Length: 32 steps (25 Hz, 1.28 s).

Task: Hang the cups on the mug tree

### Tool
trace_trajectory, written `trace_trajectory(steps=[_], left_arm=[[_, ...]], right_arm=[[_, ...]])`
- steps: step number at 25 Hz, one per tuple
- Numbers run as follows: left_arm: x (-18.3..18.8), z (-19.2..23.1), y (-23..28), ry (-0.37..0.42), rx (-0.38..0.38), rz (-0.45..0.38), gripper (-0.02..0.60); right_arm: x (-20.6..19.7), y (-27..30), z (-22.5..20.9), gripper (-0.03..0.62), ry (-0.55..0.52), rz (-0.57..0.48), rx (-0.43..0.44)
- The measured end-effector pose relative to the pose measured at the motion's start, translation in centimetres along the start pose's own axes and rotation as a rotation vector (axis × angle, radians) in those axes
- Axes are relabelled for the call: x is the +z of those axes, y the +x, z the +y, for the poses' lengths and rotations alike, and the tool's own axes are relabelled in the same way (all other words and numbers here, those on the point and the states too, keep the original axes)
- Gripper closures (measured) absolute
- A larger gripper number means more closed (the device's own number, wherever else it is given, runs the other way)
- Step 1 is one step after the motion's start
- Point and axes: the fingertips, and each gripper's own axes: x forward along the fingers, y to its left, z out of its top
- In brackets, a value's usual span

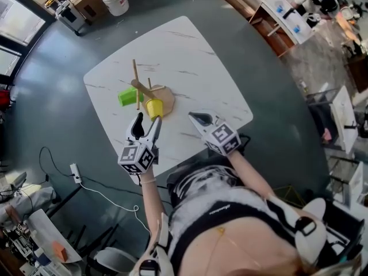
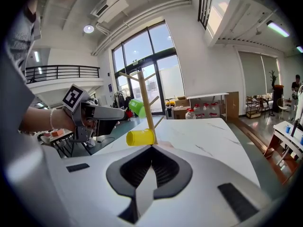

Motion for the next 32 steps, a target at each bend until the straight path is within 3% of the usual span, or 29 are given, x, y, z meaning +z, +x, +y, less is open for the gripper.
trace_trajectory(steps=[10,32], left_arm=[[-1.1,-3.5,2.3,0.067,0.001,0.048,0.262],[-8.0,-11.6,9.5,0.111,-0.170,0.210,0.262]], right_arm=[[-0.2,-0.8,-1.9,0.591,-0.011,0.013,0.017],[-1.6,-3.4,-6.9,0.591,0.010,0.032,-0.019]])
